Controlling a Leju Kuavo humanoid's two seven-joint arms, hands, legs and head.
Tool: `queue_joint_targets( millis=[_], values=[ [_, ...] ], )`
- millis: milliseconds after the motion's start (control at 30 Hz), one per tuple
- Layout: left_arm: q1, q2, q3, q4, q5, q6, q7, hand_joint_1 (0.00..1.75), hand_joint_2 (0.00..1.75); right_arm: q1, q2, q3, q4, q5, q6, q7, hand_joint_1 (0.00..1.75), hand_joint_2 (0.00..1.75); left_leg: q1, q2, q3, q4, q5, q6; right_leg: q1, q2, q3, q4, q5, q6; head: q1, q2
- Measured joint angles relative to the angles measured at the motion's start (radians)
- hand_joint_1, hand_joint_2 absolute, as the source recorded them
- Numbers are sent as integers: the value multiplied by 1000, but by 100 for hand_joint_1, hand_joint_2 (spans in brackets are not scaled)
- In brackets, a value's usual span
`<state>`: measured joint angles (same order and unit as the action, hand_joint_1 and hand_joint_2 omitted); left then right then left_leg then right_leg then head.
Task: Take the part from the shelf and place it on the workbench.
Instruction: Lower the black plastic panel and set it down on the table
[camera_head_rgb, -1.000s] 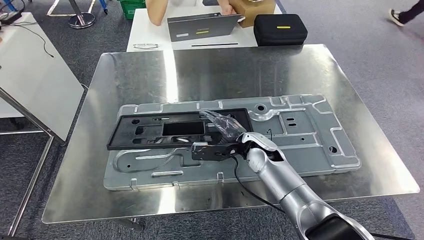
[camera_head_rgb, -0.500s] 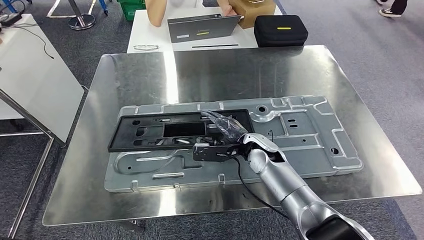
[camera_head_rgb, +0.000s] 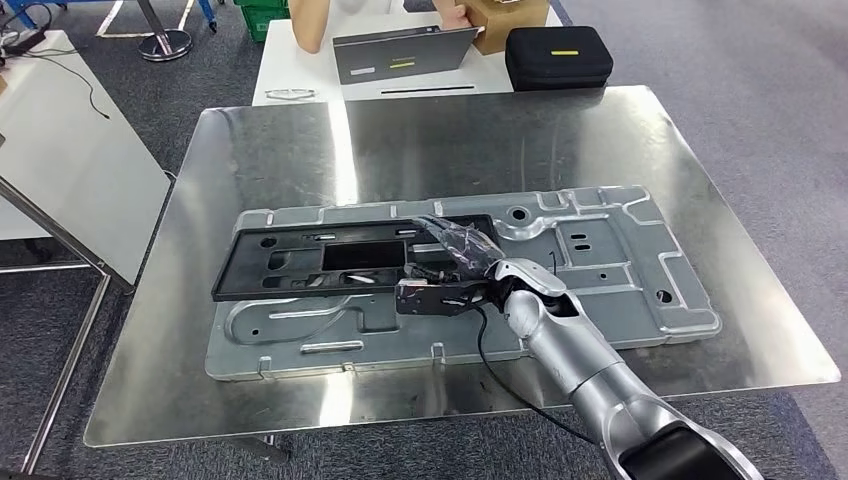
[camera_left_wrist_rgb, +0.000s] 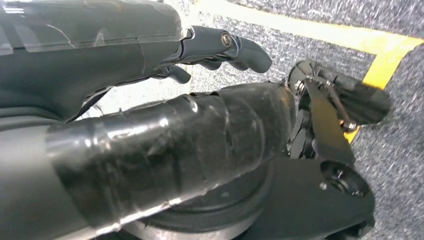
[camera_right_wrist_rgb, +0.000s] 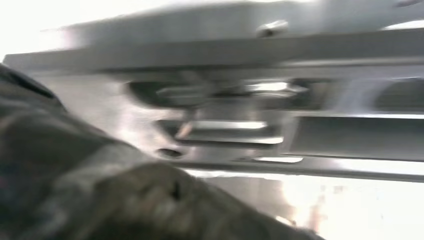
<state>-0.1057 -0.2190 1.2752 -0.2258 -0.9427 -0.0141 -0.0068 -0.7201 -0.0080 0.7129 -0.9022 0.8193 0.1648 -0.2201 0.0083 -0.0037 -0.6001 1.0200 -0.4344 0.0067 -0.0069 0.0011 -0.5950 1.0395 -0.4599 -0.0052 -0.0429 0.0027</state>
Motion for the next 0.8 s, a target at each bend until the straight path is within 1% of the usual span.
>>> queue_joint_targets(
  millis=[33, 67, 100, 133, 167, 200, 233, 267, 300, 333, 367, 400, 433, 467, 533, 567, 600, 633, 667, 700, 733, 767, 800],
  values=[
    [0, 0, 0, 0, 0, 1, 0, 0, 0, -12, -5, 0, 2, 4, 4, 1, 0, 0, 1, 0, -3, 5, -4, -5, -2, -1, 0, -4, 4, -7, 0, 0],
    [1, 1, 0, 0, 1, 1, 0, 0, 0, -26, -10, 0, 3, 7, 9, 2, 0, 0, 2, 0, -11, 22, -18, -9, -4, -1, 1, -8, 8, -15, 0, 0],
    [2, 1, 0, 0, 1, 1, 0, 0, 0, -39, -13, 0, 4, 7, 14, 2, 0, 0, 2, 0, -27, 58, -42, -12, -6, -2, 1, -13, 12, -22, 0, 0],
    [2, 1, 0, 0, 1, 2, 0, 0, 0, -50, -16, 0, 4, 7, 18, 2, 0, 0, 3, 0, -52, 116, -76, -15, -5, -3, 0, -14, 14, -27, 0, 0],
    [2, 2, 0, 0, 1, 2, 0, 0, 0, -56, -18, 0, 5, 7, 20, 2, 0, 0, 4, 0, -83, 186, -110, -16, -4, -3, -1, -14, 15, -29, -1, 0],
    [2, 2, 0, 0, 1, 2, 0, 0, 0, -59, -19, 0, 7, 7, 21, 2, 0, 0, 4, 0, -110, 250, -135, -17, -1, -3, -2, -14, 16, -30, -1, 0],
    [2, 2, 0, 0, 1, 2, 0, 0, 0, -59, -20, 1, 9, 7, 21, 2, 0, 0, 4, 0, -126, 287, -143, -17, 1, -4, -3, -14, 16, -30, -1, 0],
    [3, 2, 0, 0, 1, 2, 0, 0, 0, -60, -21, 1, 11, 7, 21, 2, 0, 0, 4, 0, -122, 284, -131, -16, 3, -4, -3, -13, 16, -30, -1, 0],
    [3, 2, 0, 0, 1, 2, 0, 0, 0, -61, -22, 1, 12, 7, 21, 2, 0, 0, 3, 0, -99, 240, -102, -12, 4, -4, -2, -12, 16, -30, -1, 0],
    [3, 2, 0, 0, 1, 2, 0, 0, 0, -63, -22, 2, 12, 7, 21, 2, 0, 0, 2, 0, -61, 169, -65, -6, 5, -3, -1, -11, 16, -30, -1, 0],
    [3, 3, 0, 0, 1, 2, 0, 0, 0, -66, -22, 2, 12, 8, 20, 2, 0, 0, -1, 0, -24, 98, -39, 1, 8, -2, -2, -9, 15, -29, 0, 0],
    [2, 3, 0, 0, 1, 2, 0, 0, 0, -69, -23, 2, 12, 10, 20, 3, 0, 0, -3, 1, 3, 43, -23, 6, 10, -2, -3, -7, 15, -26, 0, 0],
    [2, 4, 0, 0, 2, 2, 0, 0, 0, -72, -24, 2, 12, 15, 21, 3, 0, 0, -5, 0, 17, 11, -18, 10, 10, -2, -6, -6, 16, -23, 0, 0],
    [2, 4, 0, 0, 4, 2, 0, 0, 0, -79, -27, 3, 12, 22, 23, 5, 0, 0, -7, 0, 19, 2, -20, 12, 10, -2, -9, -5, 17, -18, 0, 0],
    [1, 4, 0, 0, 9, 2, 0, 0, 0, -107, -36, 7, 12, 38, 34, 9, 0, 0, -5, 0, 19, -6, -14, 17, 8, -1, -13, -1, 16, -8, 0, 0],
    [2, 4, 0, 0, 13, 2, 0, 0, 0, -132, -43, 10, 13, 43, 46, 11, 0, 0, -2, 2, 20, -11, -9, 21, 7, -1, -18, 11, 6, -3, 0, 0],
    [3, 4, 1, 0, 16, 2, 0, 0, 0, -164, -51, 14, 13, 46, 62, 13, 0, 0, 0, 3, 21, -15, -4, 25, 6, 0, -31, 41, -15, 3, 1, 0],
    [3, 4, 1, 0, 22, 3, 1, 0, 0, -204, -61, 19, 16, 46, 83, 15, 0, 0, 2, 6, 20, -15, -1, 28, 2, 0, -54, 91, -47, 8, 2, 0],
    [3, 4, 1, 0, 27, 3, 1, 0, 0, -251, -69, 25, 20, 43, 109, 17, 0, 0, 2, 7, 15, -12, 1, 30, -1, -1, -84, 156, -83, 13, 3, 0],
    [3, 4, 1, 0, 33, 4, 2, 0, 0, -302, -76, 31, 25, 38, 134, 19, 0, 0, 2, 8, 10, -7, 2, 31, -4, -1, -113, 221, -113, 17, 3, 0],
    [3, 4, 2, 0, 38, 4, 3, 0, 0, -357, -83, 36, 34, 32, 158, 20, 0, 0, 2, 9, 4, -2, 2, 31, -8, -1, -134, 267, -127, 21, 3, 0],
    [2, 4, 2, 0, 43, 4, 3, 0, 0, -412, -87, 41, 43, 25, 179, 21, 0, 0, 3, 9, -1, 4, 2, 30, -12, -1, -137, 278, -121, 25, 3, 0],
    [2, 4, 2, 0, 47, 5, 3, 0, 0, -467, -90, 46, 53, 18, 195, 24, 0, 0, 5, 8, -5, 10, 1, 29, -17, -1, -122, 250, -95, 28, 3, 0]
  ],
)
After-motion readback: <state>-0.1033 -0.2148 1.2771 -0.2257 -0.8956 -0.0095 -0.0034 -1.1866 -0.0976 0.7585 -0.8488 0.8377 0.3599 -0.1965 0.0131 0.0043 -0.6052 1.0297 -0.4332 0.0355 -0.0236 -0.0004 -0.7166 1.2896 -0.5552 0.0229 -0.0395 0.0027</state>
